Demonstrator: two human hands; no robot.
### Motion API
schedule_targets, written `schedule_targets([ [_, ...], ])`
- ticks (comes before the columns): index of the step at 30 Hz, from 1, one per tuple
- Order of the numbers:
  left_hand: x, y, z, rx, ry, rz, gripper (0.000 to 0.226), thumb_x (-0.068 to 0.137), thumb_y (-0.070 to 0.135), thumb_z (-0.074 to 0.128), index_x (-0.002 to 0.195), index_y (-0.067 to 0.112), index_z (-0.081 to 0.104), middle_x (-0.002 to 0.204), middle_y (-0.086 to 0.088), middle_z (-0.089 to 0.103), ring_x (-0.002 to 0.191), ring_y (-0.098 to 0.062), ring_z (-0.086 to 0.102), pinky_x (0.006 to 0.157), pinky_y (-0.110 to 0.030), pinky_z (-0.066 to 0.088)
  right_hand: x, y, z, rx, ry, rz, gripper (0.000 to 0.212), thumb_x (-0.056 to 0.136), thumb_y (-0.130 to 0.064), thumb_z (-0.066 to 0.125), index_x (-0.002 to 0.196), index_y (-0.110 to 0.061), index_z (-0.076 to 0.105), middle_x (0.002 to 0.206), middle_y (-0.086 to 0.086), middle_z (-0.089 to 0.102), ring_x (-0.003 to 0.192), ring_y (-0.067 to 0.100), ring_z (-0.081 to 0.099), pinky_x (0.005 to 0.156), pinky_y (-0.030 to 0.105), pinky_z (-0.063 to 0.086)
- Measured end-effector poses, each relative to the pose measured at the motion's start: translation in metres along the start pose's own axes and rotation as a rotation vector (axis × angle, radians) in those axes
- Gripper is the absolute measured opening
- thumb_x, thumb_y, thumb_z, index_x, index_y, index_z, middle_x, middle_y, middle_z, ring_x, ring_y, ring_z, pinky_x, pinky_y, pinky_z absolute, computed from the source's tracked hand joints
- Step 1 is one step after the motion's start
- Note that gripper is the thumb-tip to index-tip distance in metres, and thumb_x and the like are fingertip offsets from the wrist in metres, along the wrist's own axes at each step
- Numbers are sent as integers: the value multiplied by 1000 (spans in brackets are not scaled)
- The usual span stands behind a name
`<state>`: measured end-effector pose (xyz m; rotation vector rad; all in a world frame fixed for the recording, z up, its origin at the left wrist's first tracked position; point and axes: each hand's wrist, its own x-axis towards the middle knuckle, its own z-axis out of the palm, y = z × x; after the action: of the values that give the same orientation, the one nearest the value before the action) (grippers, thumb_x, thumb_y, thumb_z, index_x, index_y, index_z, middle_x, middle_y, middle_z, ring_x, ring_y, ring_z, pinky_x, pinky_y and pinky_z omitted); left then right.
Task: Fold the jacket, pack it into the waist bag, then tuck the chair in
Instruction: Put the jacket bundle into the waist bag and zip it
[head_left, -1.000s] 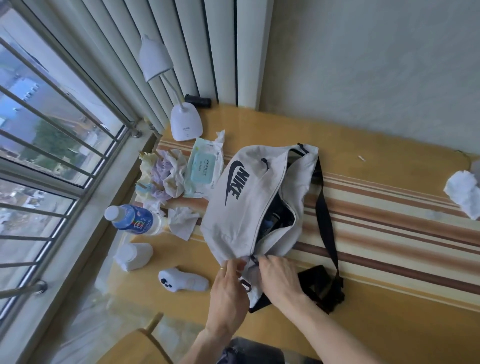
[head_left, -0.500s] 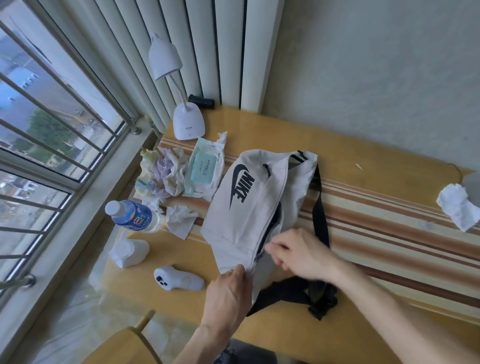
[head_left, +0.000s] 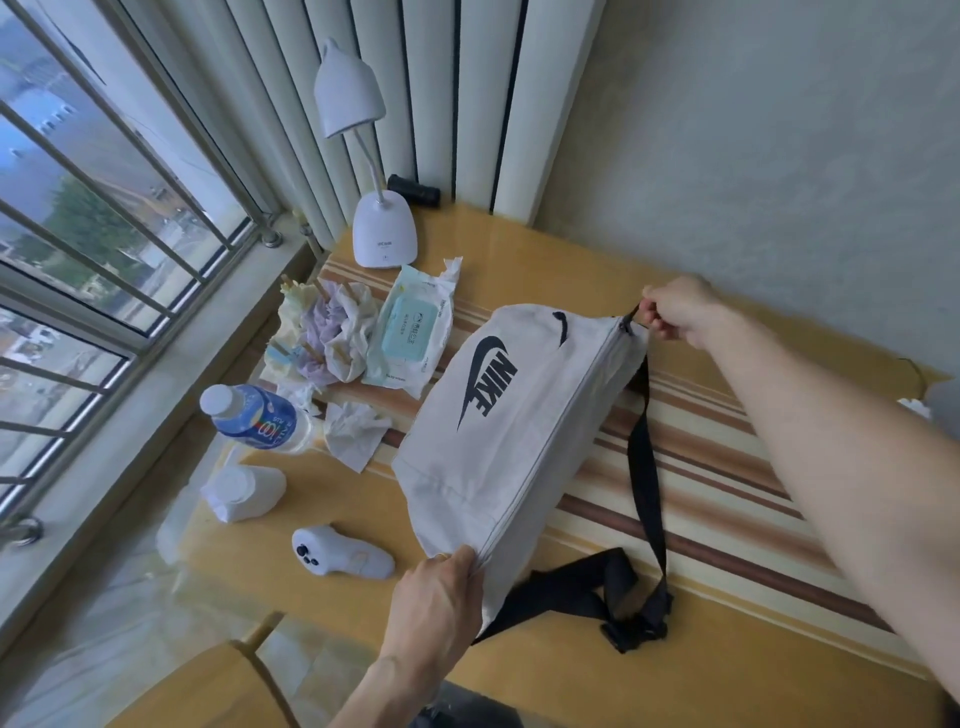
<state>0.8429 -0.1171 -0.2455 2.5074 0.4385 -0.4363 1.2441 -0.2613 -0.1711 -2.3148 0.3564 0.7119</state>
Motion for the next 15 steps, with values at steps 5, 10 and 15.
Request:
schedule_targets([
  [5, 3, 6, -1, -91, -43, -21, 36, 102, 35, 41, 70, 22, 30, 57, 6, 39, 54, -23, 41, 51, -34, 28, -31, 15, 21, 42, 39, -58, 36, 104, -26, 50, 75, -10, 64, 67, 7, 62, 54, 18, 54, 54, 28, 46],
  [10, 3, 8, -10, -108, -99, -45, 37, 104, 44, 36, 77, 19, 37, 69, -1, 54, 63, -28, 52, 57, -38, 43, -110, 51, 48, -49, -79, -188, 34, 103, -33, 52, 93, -5, 69, 78, 5, 72, 61, 17, 62, 61, 31, 52],
  [15, -16, 18, -24, -52, -53, -43, 45, 106, 51, 31, 89, 15, 52, 82, -7, 68, 74, -32, 64, 64, -42, 53, -200, 87, 64, -55, -180, -264, 25, 101, -38, 56, 97, -17, 69, 84, -1, 74, 70, 14, 68, 75, 37, 56],
])
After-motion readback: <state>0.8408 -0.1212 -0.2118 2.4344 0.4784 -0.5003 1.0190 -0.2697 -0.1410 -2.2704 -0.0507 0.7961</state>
